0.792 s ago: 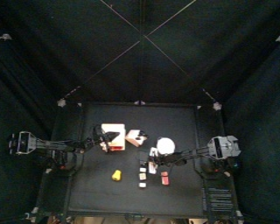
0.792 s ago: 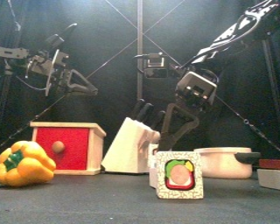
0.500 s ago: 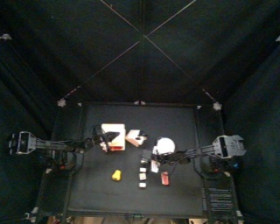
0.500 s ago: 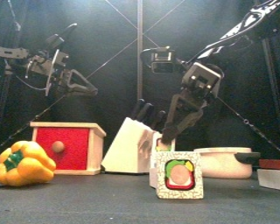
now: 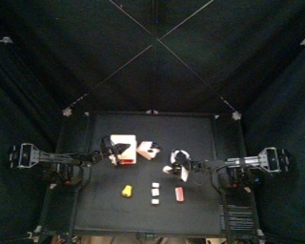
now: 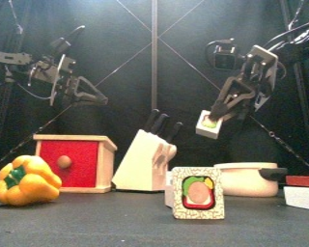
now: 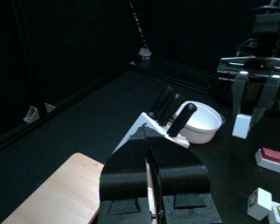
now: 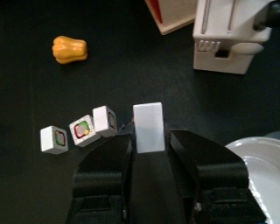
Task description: Put sushi piece in pot
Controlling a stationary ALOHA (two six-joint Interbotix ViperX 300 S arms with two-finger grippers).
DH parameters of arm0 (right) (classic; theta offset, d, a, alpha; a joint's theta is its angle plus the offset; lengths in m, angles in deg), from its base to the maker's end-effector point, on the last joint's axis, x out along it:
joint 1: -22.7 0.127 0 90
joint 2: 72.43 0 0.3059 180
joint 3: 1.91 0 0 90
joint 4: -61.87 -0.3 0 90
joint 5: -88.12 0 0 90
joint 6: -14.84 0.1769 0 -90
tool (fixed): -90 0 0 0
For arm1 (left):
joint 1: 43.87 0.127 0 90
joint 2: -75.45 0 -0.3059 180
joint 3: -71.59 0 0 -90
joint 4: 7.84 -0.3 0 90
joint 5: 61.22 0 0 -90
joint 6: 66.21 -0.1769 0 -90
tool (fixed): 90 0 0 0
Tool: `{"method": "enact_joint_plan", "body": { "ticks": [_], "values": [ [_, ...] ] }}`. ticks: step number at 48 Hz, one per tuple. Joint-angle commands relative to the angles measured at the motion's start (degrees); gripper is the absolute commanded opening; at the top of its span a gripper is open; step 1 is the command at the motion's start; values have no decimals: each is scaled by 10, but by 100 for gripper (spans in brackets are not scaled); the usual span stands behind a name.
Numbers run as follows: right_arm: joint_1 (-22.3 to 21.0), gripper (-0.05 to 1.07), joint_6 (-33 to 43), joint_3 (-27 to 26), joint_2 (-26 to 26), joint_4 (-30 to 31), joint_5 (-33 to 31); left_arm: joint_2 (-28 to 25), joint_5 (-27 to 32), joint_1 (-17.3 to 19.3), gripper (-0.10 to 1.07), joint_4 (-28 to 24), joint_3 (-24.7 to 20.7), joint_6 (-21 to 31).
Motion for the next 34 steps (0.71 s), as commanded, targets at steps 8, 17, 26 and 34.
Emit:
{"method": "enact_joint_plan", "body": {
  "ticks": [8, 17, 26, 34],
  "values": [
    [-43, 56, -1, 69, 78, -31, 42, 2, -2, -1, 22, -3, -6, 0],
    [-91, 56, -1, 101, 91, -55, 77, 3, -2, -1, 22, -3, -6, 0],
    [-112, 57, -2, 112, 76, -63, 94, 3, -2, -1, 22, -3, -6, 0],
    [-123, 61, -2, 113, 62, -71, 96, 2, -2, 0, 22, -3, -6, 0]
  ]
}}
